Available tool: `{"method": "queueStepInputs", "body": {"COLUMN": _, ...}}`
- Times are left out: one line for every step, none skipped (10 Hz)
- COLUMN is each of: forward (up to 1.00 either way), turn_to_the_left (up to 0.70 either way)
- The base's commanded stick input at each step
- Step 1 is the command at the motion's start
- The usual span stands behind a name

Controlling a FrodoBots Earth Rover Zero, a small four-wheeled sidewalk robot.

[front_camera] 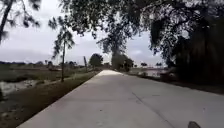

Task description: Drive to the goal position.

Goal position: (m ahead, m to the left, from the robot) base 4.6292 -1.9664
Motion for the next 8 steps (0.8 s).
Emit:
{"method": "queueStepInputs", "body": {"forward": 1.0, "turn_to_the_left": 0.0}}
{"method": "queueStepInputs", "body": {"forward": 1.0, "turn_to_the_left": 0.0}}
{"method": "queueStepInputs", "body": {"forward": 1.0, "turn_to_the_left": 0.0}}
{"method": "queueStepInputs", "body": {"forward": 1.0, "turn_to_the_left": 0.0}}
{"method": "queueStepInputs", "body": {"forward": 1.0, "turn_to_the_left": 0.0}}
{"method": "queueStepInputs", "body": {"forward": 1.0, "turn_to_the_left": 0.0}}
{"method": "queueStepInputs", "body": {"forward": 1.0, "turn_to_the_left": 0.0}}
{"method": "queueStepInputs", "body": {"forward": 1.0, "turn_to_the_left": 0.0}}
